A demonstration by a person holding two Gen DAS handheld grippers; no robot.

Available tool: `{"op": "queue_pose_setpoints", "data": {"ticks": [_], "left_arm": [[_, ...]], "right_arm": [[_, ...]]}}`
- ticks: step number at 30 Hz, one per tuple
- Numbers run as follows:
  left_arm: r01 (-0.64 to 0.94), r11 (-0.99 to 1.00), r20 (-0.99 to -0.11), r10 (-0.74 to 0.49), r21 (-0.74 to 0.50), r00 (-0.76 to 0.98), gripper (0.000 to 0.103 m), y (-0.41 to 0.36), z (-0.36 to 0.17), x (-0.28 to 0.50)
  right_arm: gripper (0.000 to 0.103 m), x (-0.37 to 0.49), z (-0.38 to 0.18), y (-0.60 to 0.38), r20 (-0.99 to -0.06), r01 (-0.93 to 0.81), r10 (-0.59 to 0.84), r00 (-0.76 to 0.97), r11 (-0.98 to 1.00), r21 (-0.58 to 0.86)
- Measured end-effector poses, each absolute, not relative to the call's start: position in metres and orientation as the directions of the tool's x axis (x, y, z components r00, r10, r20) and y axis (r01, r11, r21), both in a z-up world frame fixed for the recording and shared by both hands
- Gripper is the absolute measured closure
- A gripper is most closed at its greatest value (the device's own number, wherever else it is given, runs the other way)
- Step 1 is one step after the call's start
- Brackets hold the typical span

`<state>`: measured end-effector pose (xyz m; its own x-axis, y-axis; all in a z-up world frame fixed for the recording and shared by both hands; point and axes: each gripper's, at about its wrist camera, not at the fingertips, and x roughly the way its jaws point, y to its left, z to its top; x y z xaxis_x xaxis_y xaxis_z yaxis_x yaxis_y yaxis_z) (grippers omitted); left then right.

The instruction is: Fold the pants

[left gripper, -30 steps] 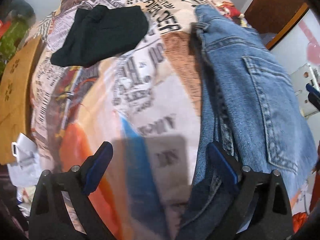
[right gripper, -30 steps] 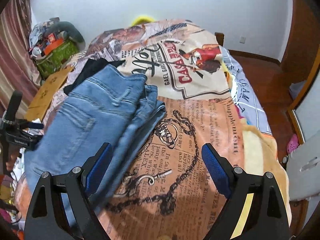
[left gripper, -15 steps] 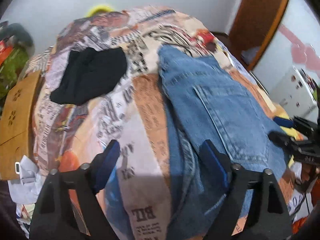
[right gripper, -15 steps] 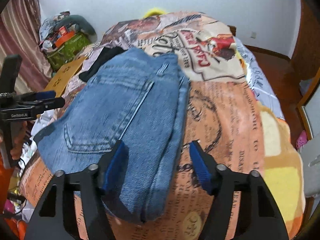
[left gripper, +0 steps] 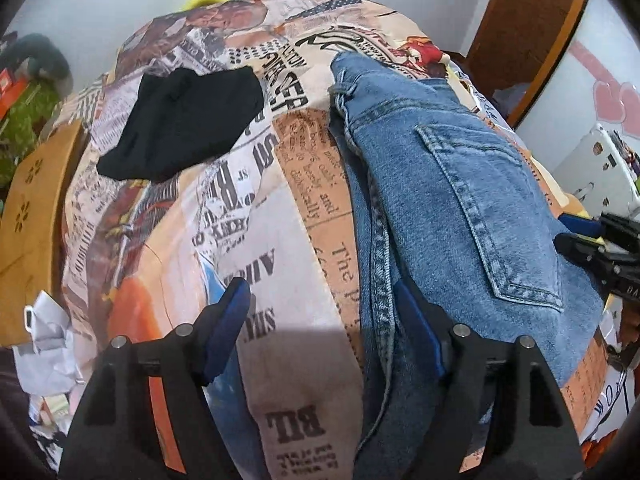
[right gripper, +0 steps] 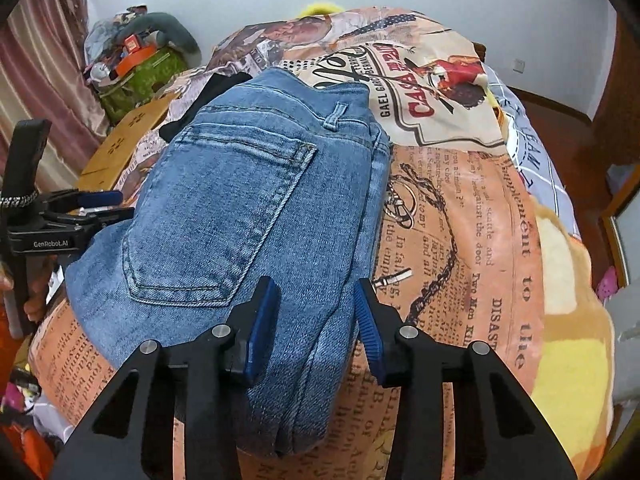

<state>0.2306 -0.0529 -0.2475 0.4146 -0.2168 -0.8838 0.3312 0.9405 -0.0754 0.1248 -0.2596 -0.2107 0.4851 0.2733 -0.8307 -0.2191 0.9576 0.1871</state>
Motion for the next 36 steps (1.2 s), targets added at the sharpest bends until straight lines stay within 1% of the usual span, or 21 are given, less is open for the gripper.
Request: {"op": "queue_pose_setpoints", "data": {"ticks": [2, 4, 5, 8, 10, 17, 25, 32, 33, 34, 35, 36], "left_arm": [[0.345, 0.937, -0.874, -0.217, -0.061, 0.436, 0.027, -0.053, -0.240, 0.232], [0.343, 0.939, -0.859, -0.199, -0.030, 0.471, 0.027, -0.054, -0.231, 0.237], [0.339, 0.941, -0.853, -0.195, -0.022, 0.485, 0.027, -0.054, -0.227, 0.240], [0.327, 0.945, -0.822, -0.206, -0.026, 0.530, 0.027, -0.054, -0.213, 0.254], [0.319, 0.947, -0.807, -0.209, -0.027, 0.552, 0.027, -0.055, -0.204, 0.268], [0.332, 0.942, -0.767, -0.253, -0.056, 0.589, 0.025, -0.072, -0.185, 0.317], [0.385, 0.922, -0.788, -0.257, -0.028, 0.559, 0.025, -0.109, -0.203, 0.358], [0.403, 0.914, -0.835, -0.265, -0.057, 0.482, 0.025, -0.123, -0.235, 0.384], [0.405, 0.913, -0.837, -0.266, -0.058, 0.479, 0.025, -0.124, -0.239, 0.386], [0.407, 0.912, -0.838, -0.265, -0.056, 0.478, 0.025, -0.126, -0.244, 0.387], [0.408, 0.911, -0.840, -0.262, -0.053, 0.475, 0.025, -0.127, -0.246, 0.388], [0.409, 0.911, -0.844, -0.255, -0.047, 0.472, 0.025, -0.128, -0.251, 0.389]], "right_arm": [[0.066, 0.127, -0.202, -0.264, -0.827, -0.200, 0.241, 0.508, 0.967, 0.160], [0.065, 0.131, -0.194, -0.272, -0.806, -0.188, 0.242, 0.540, 0.968, 0.165], [0.061, 0.134, -0.191, -0.275, -0.798, -0.180, 0.249, 0.549, 0.968, 0.178], [0.058, 0.145, -0.181, -0.286, -0.770, -0.154, 0.260, 0.582, 0.965, 0.210], [0.057, 0.155, -0.177, -0.289, -0.764, -0.146, 0.247, 0.596, 0.969, 0.200], [0.056, 0.198, -0.174, -0.294, -0.748, -0.146, 0.243, 0.618, 0.970, 0.194], [0.056, 0.252, -0.198, -0.286, -0.777, -0.200, 0.288, 0.560, 0.957, 0.210], [0.056, 0.293, -0.226, -0.274, -0.806, -0.222, 0.330, 0.491, 0.942, 0.250], [0.057, 0.296, -0.229, -0.273, -0.808, -0.226, 0.343, 0.479, 0.938, 0.263], [0.062, 0.298, -0.231, -0.274, -0.810, -0.229, 0.350, 0.470, 0.935, 0.271], [0.070, 0.301, -0.234, -0.273, -0.814, -0.232, 0.361, 0.455, 0.931, 0.283], [0.073, 0.303, -0.236, -0.273, -0.814, -0.237, 0.371, 0.446, 0.927, 0.292]]}}
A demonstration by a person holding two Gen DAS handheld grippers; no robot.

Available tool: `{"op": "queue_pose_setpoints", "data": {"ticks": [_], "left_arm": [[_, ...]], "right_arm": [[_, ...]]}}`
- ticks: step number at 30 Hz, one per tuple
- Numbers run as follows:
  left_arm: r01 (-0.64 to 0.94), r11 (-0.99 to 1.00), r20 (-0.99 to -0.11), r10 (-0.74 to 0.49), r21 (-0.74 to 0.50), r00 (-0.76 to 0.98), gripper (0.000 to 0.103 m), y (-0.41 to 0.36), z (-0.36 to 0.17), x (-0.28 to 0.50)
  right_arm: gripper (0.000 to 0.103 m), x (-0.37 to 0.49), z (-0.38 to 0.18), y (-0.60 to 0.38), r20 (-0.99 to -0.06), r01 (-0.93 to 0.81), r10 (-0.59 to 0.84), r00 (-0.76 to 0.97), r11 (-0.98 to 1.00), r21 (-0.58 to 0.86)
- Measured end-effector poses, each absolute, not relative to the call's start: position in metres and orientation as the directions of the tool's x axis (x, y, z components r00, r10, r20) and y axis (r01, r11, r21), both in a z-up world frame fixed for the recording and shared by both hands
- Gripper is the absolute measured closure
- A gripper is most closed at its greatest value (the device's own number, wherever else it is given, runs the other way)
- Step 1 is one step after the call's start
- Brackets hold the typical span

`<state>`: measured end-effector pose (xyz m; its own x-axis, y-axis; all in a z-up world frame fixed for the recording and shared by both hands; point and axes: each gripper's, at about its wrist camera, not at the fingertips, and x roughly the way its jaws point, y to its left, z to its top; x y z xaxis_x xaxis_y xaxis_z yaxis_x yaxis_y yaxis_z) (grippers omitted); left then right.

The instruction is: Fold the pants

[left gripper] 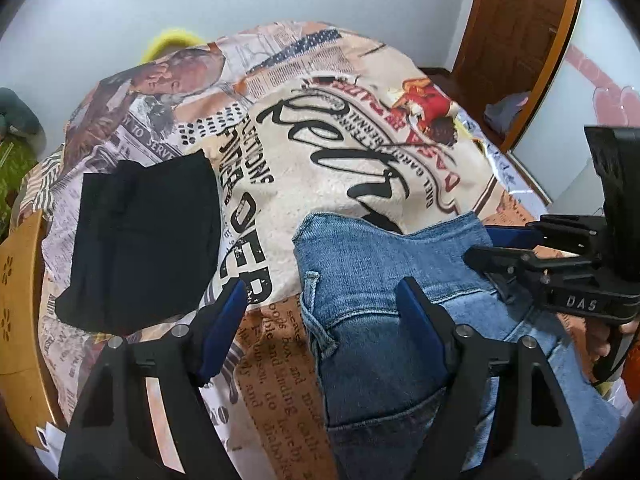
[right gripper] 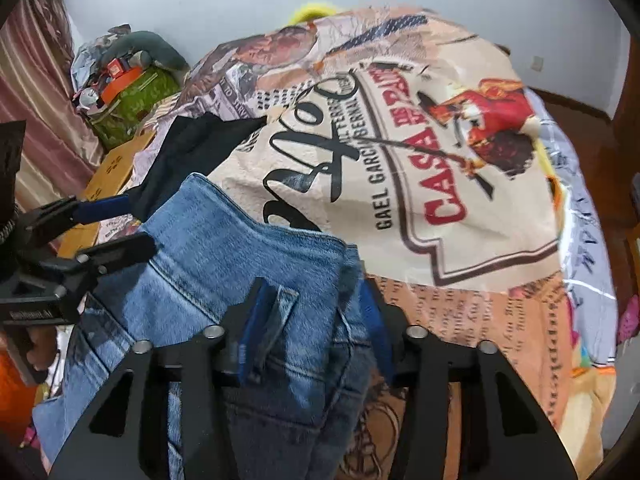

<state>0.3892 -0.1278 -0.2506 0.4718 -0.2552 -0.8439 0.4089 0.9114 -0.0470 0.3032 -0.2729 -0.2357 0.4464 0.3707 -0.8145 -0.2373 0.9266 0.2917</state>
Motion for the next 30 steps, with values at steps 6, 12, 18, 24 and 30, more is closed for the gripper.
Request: {"op": "queue_pose_setpoints", "data": {"ticks": [6, 12, 18, 24, 30], "left_arm": [[0.396, 0.917, -0.859, -0.233, -0.038, 0.456, 0.025, -0.127, -0.264, 0.394], [0.359, 0.931, -0.871, -0.235, -0.073, 0.432, 0.024, -0.123, -0.275, 0.397], [0.366, 0.930, -0.858, -0.205, -0.021, 0.471, 0.025, -0.128, -0.262, 0.389], [0.376, 0.926, -0.837, -0.239, -0.044, 0.492, 0.026, -0.120, -0.233, 0.373], [0.377, 0.921, -0.808, -0.296, -0.099, 0.510, 0.022, -0.112, -0.200, 0.348]], "right_arm": [[0.087, 0.299, -0.237, -0.268, -0.805, -0.273, 0.345, 0.482, 0.933, 0.236], [0.088, 0.302, -0.246, -0.265, -0.825, -0.256, 0.301, 0.478, 0.946, 0.197], [0.084, 0.297, -0.231, -0.264, -0.834, -0.238, 0.267, 0.482, 0.957, 0.168], [0.065, 0.271, -0.195, -0.269, -0.810, -0.222, 0.233, 0.538, 0.966, 0.130], [0.032, 0.232, -0.170, -0.269, -0.771, -0.219, 0.263, 0.580, 0.962, 0.163]]}}
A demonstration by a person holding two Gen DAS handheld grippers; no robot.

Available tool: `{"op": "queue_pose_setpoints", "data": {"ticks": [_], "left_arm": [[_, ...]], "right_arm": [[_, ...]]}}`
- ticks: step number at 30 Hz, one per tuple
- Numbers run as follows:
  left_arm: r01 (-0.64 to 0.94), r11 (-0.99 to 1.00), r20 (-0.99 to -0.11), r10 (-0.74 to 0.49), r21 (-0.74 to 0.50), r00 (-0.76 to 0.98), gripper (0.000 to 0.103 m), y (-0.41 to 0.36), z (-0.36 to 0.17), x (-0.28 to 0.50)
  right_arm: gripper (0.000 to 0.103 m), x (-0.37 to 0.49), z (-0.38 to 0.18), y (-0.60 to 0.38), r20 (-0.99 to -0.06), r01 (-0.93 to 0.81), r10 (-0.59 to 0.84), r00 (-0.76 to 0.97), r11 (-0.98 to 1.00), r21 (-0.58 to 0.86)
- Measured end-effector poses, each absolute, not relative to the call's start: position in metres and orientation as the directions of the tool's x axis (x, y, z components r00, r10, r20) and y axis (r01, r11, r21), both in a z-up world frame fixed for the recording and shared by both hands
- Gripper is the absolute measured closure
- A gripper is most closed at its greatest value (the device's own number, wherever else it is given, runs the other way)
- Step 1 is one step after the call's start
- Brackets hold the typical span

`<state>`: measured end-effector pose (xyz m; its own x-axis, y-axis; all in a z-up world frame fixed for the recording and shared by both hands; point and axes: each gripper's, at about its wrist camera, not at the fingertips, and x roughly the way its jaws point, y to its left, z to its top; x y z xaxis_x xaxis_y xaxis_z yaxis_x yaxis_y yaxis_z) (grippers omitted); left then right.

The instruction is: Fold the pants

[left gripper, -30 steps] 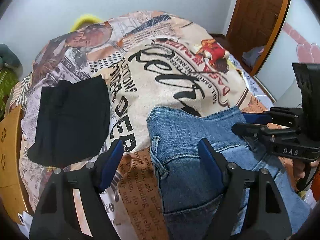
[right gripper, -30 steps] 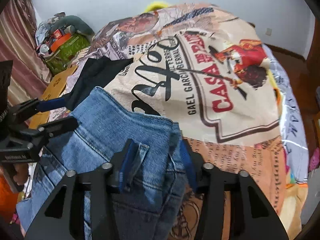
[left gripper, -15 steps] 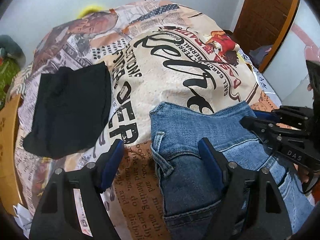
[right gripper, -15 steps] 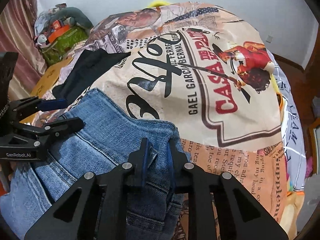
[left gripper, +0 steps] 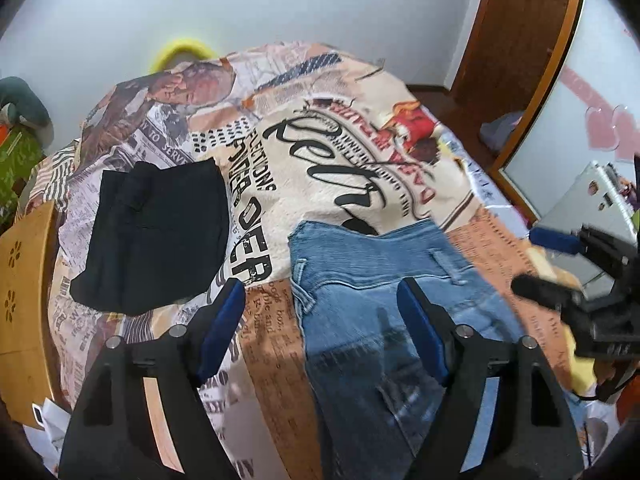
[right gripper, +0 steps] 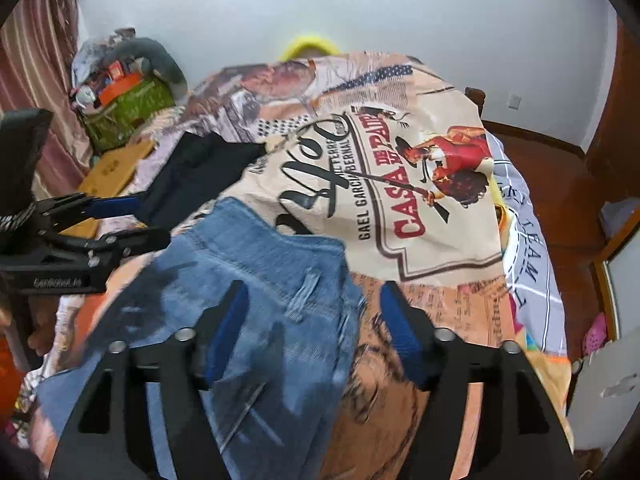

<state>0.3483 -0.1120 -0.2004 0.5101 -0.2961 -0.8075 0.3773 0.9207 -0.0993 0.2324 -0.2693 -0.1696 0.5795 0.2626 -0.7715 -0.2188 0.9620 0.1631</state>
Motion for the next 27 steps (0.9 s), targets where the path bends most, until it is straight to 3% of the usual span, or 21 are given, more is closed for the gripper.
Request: {"op": "queue_pose_setpoints", "data": {"ticks": [4, 9, 20, 27], "left_arm": [[0.378, 0.919, -0.801, -0.305, -0.107, 0.514, 0.005, -0.108, -0.192, 0.328], [0.386, 0.916, -0.835, -0.297, -0.112, 0.463, 0.005, -0.102, -0.202, 0.313], [0.374, 0.880, -0.881, -0.400, -0.293, 0.252, 0.005, -0.085, -0.247, 0.297], [0.375, 0.827, -0.870, -0.484, -0.419, 0.096, 0.005, -0.095, -0.264, 0.316]], "right_arm": [[0.028, 0.207, -0.166, -0.265, -0.766, -0.228, 0.280, 0.578, 0.957, 0.178], [0.025, 0.181, -0.171, -0.266, -0.776, -0.232, 0.290, 0.560, 0.954, 0.189], [0.025, 0.171, -0.219, -0.278, -0.857, -0.206, 0.293, 0.423, 0.953, 0.224], [0.025, 0.182, -0.239, -0.292, -0.827, -0.167, 0.429, 0.363, 0.903, 0.395]]}}
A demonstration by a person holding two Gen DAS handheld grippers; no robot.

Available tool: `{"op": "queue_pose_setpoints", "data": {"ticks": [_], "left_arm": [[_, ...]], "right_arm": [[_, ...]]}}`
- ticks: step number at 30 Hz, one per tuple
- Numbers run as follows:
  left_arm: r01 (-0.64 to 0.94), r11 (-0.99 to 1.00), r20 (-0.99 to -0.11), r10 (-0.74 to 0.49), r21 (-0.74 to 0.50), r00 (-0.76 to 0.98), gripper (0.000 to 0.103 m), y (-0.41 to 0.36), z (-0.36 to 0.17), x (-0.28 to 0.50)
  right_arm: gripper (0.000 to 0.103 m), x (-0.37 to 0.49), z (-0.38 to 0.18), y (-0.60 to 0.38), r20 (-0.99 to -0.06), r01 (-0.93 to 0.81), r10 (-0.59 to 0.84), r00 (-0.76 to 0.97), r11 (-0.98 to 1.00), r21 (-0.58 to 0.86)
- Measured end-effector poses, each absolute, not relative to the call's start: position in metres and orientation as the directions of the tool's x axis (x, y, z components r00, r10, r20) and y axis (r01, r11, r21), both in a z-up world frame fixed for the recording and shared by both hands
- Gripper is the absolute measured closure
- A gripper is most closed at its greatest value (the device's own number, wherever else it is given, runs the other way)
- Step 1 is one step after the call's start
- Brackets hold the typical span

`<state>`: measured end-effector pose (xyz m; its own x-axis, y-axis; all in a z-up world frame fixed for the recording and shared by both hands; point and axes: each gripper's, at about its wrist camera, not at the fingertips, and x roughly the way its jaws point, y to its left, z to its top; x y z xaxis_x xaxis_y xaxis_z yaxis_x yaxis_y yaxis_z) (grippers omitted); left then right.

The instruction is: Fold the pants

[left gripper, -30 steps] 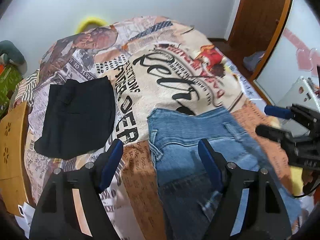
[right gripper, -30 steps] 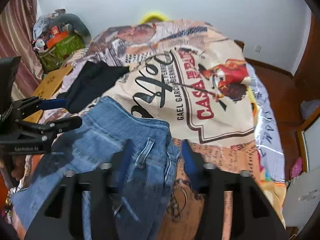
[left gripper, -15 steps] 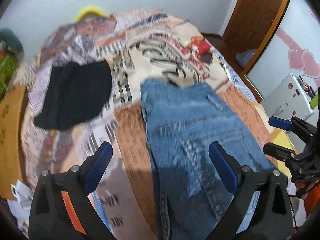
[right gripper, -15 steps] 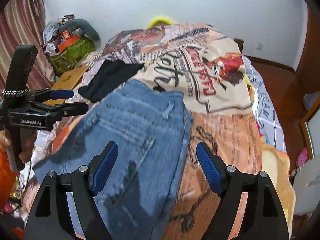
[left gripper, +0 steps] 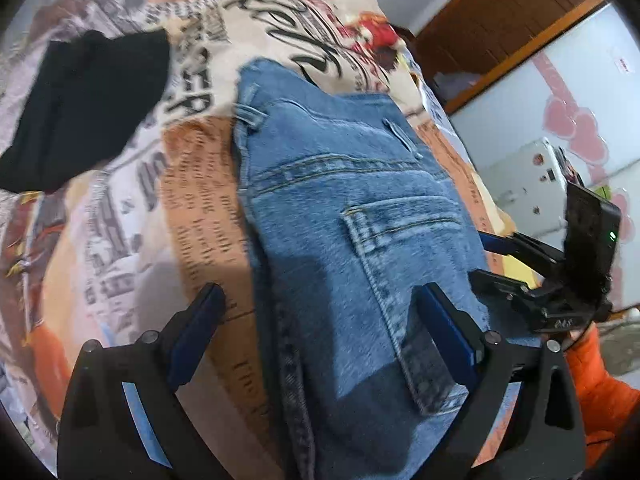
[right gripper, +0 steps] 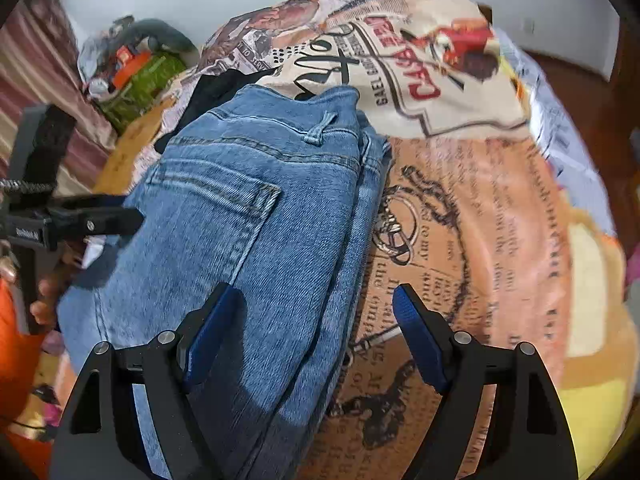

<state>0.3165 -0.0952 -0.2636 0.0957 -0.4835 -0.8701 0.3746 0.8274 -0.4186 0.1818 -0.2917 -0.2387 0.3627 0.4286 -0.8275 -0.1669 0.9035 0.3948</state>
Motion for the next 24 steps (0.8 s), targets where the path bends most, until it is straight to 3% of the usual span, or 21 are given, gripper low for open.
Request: {"op": "queue_pose_setpoints", "data": {"ticks": [6, 15, 20, 24], "left_arm": [[0.428, 0.792, -0.875, -0.484, -0.436, 0.002, 0.001, -0.115, -0.271, 0.335], [0.437, 0.773, -0.854, -0.520, -0.459, 0.024, 0.001, -0.129, -0.274, 0.343], [0.394, 0.795, -0.850, -0.524, -0.462, 0.061, 0.025, -0.116, -0.265, 0.341], [0.367, 0.823, -0.859, -0.500, -0.433, 0.107, 0.036, -0.112, -0.252, 0.335]], "right_arm": [[0.025, 0.191, -0.252, -0.302, -0.771, -0.133, 0.552, 0.316, 0.831, 0.540], [0.034, 0.211, -0.252, -0.285, -0.742, -0.175, 0.607, 0.285, 0.794, 0.582], [0.056, 0.209, -0.246, -0.291, -0.731, -0.165, 0.608, 0.309, 0.792, 0.588], [0.065, 0.207, -0.234, -0.285, -0.743, -0.195, 0.578, 0.338, 0.815, 0.546]]}}
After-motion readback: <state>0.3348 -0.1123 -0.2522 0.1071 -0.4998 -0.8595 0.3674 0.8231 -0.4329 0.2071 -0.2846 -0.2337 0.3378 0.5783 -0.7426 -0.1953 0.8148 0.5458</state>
